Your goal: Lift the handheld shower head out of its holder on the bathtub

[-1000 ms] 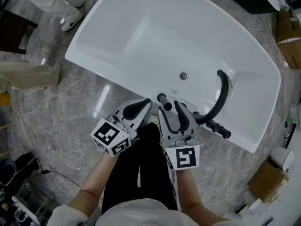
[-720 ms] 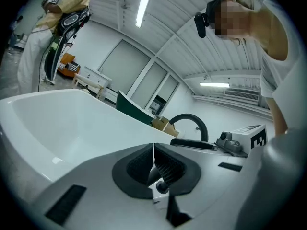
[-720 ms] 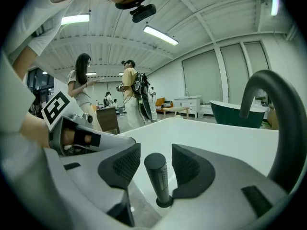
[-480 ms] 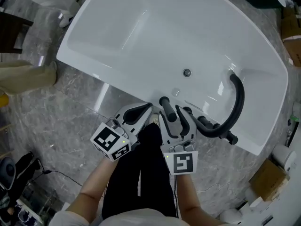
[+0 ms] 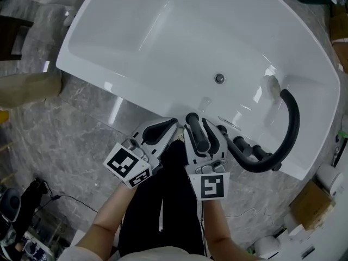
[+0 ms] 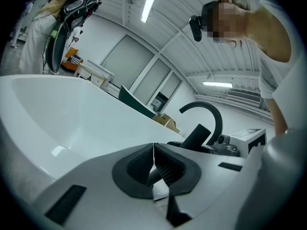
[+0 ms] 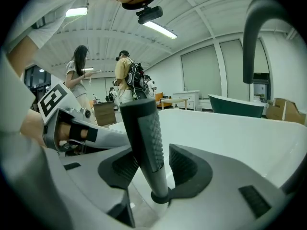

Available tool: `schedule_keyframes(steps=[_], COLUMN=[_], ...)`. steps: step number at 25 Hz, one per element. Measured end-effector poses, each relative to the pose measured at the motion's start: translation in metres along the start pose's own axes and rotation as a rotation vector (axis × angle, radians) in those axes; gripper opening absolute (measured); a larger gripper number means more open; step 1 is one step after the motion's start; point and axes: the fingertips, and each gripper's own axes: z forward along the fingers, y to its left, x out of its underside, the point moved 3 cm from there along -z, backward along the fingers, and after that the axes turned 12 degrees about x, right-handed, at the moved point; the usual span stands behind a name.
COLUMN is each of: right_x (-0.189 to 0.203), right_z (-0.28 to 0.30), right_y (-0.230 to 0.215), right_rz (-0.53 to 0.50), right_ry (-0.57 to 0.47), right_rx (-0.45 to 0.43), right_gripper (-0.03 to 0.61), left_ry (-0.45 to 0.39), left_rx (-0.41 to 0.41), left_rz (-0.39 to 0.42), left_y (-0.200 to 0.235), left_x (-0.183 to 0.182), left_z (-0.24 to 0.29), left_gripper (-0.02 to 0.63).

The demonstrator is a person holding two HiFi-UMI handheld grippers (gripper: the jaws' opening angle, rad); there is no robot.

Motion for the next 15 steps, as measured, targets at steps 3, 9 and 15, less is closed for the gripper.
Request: schedule_keyframes(steps=[3, 9, 15], right_x=[0.010, 0.011, 0.014], right_z=[0.006, 0.010, 0.010], right_y=[-0.002, 0.002, 0.003], right_rz=[0.048, -0.080, -0.069], right_ry=[0.021, 0.003, 0.024], right_rx=[-0.013, 0.008, 0.029], right_gripper=[0.187, 0.133, 0.132], left_ry=[0.007, 0.001, -0.008], left_rx=[-0.004, -0.013, -0.021], left_rz=[-0.008, -0.013, -0.019], left_y=[0.004, 0.003, 0.000], left_x=[0.005, 0.007, 0.005], left_z=[0.001, 0.001, 0.001], left_gripper=[0.011, 0.011, 0.011])
